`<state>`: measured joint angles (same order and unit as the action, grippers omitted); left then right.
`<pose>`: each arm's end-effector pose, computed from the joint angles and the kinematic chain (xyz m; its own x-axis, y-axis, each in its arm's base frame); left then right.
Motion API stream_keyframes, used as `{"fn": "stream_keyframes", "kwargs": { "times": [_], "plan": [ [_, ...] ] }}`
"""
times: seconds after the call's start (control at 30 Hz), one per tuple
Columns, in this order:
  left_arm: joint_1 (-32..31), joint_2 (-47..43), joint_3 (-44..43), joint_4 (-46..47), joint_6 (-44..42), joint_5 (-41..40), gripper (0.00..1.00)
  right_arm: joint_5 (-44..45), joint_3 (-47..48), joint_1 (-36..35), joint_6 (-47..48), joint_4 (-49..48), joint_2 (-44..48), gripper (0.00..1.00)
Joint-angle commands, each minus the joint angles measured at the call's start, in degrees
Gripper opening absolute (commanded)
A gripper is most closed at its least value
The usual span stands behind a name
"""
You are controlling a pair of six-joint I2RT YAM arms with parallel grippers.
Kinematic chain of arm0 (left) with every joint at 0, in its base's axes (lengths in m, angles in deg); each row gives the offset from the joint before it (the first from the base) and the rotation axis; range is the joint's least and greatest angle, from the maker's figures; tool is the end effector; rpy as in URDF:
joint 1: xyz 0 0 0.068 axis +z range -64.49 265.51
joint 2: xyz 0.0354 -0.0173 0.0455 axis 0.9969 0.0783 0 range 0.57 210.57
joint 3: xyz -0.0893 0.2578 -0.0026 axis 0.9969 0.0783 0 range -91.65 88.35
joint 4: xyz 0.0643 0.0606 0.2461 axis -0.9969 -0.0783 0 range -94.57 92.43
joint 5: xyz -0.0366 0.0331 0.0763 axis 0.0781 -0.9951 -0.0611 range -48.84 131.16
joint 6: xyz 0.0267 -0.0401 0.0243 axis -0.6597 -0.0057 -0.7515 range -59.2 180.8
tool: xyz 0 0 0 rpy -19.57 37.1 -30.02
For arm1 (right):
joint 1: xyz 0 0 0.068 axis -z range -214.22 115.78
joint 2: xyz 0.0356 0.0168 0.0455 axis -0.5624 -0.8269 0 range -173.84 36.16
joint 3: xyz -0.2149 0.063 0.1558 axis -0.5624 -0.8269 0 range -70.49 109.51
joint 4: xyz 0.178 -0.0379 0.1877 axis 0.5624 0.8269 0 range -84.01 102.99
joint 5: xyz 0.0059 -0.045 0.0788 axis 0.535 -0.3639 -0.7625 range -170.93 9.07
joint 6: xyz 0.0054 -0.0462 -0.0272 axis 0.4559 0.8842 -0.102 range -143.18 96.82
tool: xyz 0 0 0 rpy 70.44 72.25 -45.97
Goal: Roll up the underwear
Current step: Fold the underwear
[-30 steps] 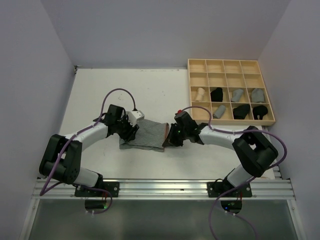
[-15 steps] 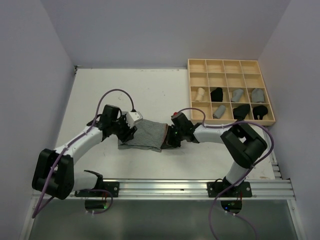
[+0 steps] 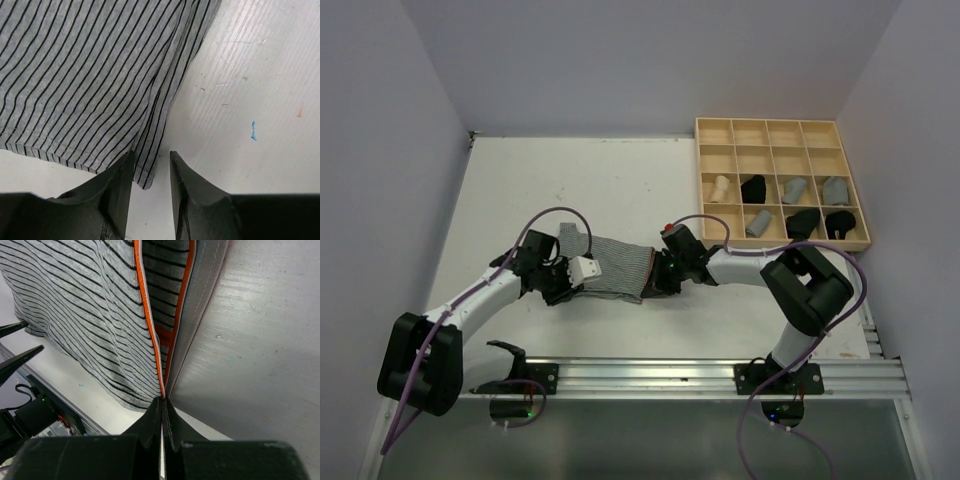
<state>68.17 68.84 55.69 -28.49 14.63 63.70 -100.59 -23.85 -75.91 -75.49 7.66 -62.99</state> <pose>0.1859 -0.0723 0.1668 -0.3026 0.7924 -0.5296 0.9232 0.3819 0.0439 0.2323 0.2229 0.1291 -0.9822 0.1231 -0.1418 0.0064 0.7767 0.6299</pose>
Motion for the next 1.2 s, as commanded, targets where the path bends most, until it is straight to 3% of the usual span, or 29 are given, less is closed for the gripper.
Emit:
{"fn": "stream_keyframes", "kwargs": {
  "times": [0.0, 0.23, 0.5, 0.9, 1.17],
  "plan": [
    [0.47, 0.81, 0.85, 4.80, -2.08, -2.32, 0.38, 1.99, 0.56, -0.32, 2.74, 4.92, -0.16, 0.00],
    [0.47, -0.94, 0.15, 4.29, -2.17, -2.86, 0.34, 1.73, 1.00, -0.32, 2.83, 5.88, 0.98, 0.00],
    [0.47, -5.69, -1.79, 0.16, -4.19, -3.30, 0.38, 1.56, 1.62, -0.23, 3.01, 6.77, 1.77, 0.00],
    [0.47, 0.28, 0.14, 6.21, -4.89, -5.05, 0.42, 0.59, 2.41, 0.21, 2.83, 6.76, 0.98, 0.00],
    [0.47, 0.81, -0.47, 7.98, -3.57, -6.20, 0.16, -0.03, 3.20, 0.73, 3.53, 7.81, 1.16, 0.00]
  ]
}}
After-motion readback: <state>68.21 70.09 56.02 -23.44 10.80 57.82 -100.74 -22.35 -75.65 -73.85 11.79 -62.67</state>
